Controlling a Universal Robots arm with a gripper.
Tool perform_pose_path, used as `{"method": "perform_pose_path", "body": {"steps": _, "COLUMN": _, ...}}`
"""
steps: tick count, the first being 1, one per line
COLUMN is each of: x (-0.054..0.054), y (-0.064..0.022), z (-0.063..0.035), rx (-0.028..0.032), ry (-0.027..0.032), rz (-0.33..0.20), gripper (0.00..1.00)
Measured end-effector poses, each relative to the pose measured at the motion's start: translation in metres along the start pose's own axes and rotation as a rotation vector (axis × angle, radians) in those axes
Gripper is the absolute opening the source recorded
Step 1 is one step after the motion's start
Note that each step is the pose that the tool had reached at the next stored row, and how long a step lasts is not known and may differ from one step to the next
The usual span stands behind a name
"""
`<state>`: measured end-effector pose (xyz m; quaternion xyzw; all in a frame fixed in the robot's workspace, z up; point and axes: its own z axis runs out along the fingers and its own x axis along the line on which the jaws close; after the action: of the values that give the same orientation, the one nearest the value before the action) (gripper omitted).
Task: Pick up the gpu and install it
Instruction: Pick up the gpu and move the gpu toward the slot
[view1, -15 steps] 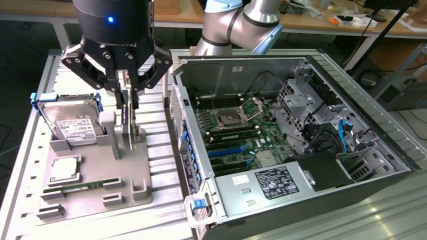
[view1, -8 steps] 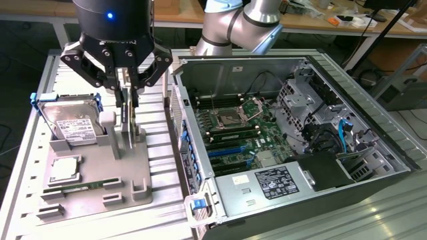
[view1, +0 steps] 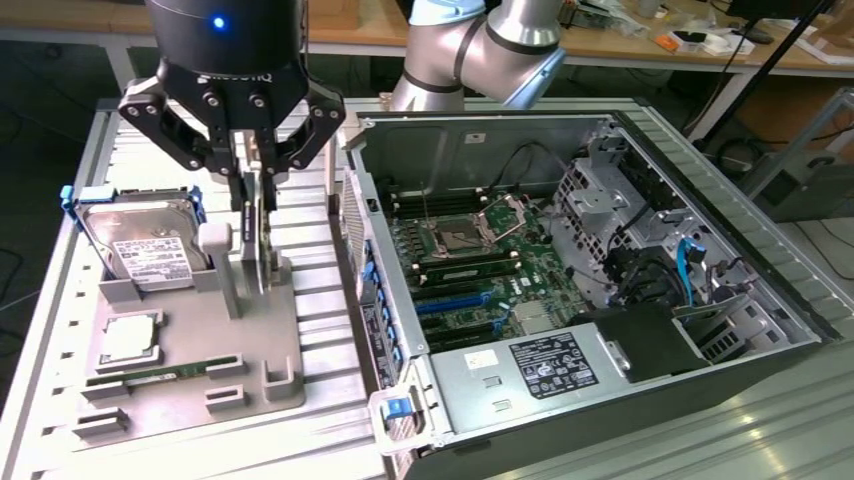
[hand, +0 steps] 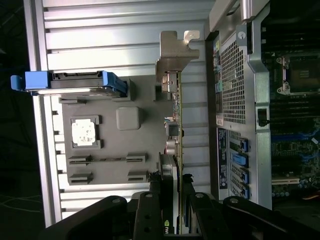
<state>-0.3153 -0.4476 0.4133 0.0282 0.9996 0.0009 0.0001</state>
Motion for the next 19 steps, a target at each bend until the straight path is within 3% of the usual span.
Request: {"method": "perform_pose_path", "body": {"steps": 19, "x": 0.0000, "y": 0.0000, "z": -0.0089, "rx": 0.0001, "ry": 0.0004, "rz": 0.000, "gripper": 0.27}}
